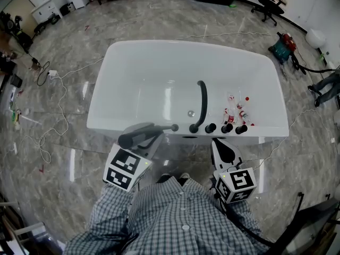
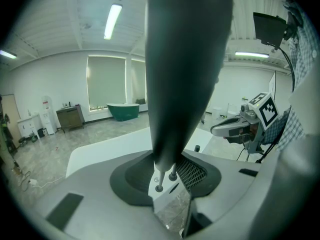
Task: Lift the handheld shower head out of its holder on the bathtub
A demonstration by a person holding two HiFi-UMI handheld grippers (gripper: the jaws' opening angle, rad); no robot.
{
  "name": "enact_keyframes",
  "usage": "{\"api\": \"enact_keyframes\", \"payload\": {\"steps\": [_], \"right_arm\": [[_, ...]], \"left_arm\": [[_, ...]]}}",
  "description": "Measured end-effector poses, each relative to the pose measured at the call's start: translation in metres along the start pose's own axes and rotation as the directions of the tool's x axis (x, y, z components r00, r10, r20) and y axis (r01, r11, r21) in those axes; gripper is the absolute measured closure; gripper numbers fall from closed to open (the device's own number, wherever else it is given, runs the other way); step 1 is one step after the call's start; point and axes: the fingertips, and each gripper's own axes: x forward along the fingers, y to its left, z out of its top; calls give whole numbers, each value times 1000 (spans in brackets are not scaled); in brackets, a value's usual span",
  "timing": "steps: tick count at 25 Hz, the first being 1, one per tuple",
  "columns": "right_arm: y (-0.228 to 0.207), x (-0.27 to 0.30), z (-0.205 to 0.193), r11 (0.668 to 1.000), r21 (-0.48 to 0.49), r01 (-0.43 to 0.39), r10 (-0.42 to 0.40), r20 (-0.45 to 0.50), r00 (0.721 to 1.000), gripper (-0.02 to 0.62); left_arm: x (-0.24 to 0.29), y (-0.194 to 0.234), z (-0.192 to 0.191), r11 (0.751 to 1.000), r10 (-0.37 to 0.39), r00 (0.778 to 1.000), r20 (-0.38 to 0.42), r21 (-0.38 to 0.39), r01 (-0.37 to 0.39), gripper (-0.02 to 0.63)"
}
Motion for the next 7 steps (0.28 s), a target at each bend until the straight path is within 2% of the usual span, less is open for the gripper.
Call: {"api": "enact_keyframes", "payload": {"steps": [7], "right_arm": [[-1,1,3,1000,-3,-7,7,4,1000,578]], "left_arm": [[0,-1,3,1000,2,1000,-4,-4,-2,466]]}}
